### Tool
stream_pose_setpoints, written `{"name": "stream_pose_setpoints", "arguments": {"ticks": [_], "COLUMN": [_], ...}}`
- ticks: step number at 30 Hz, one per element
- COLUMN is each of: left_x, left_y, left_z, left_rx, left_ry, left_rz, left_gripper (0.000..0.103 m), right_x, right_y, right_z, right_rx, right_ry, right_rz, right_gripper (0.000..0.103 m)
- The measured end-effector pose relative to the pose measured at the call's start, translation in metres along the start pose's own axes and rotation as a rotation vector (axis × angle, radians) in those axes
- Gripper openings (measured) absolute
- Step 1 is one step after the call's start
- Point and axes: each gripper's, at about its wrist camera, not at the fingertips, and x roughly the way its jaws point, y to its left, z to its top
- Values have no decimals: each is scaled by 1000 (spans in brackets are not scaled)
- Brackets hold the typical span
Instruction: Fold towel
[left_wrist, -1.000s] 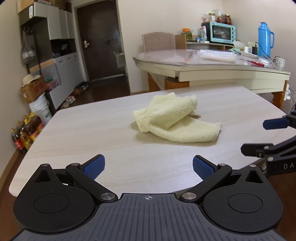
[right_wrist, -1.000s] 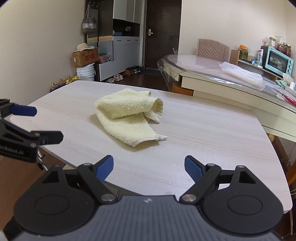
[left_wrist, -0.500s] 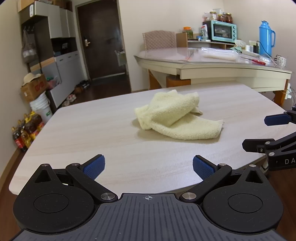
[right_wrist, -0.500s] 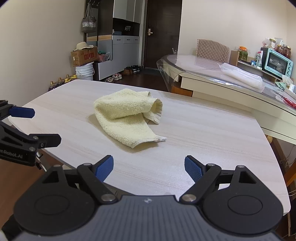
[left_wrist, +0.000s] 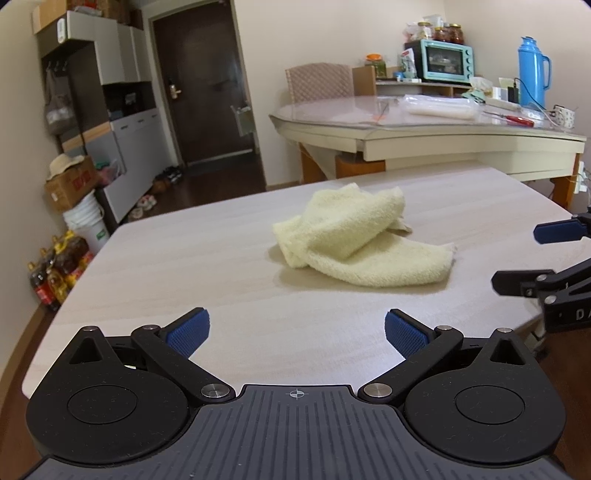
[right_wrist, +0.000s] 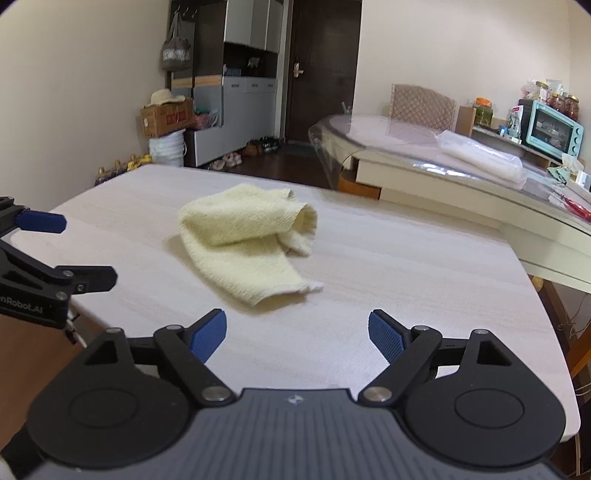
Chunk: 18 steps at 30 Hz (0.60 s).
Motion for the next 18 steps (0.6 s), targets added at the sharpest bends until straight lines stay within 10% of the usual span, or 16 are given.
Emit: {"name": "stream_pose_setpoints", "arguments": {"ticks": [18], "left_x": [57], "left_y": [24], "left_z": [22], "left_rx": [11], "left_ry": [8], "left_rz": [-19], "left_gripper": [103], "right_x": [121], "right_y": [-49], "right_z": [65], "right_rx": [322], "right_ry": [-2], "right_rz": [326], "right_gripper": [67]}}
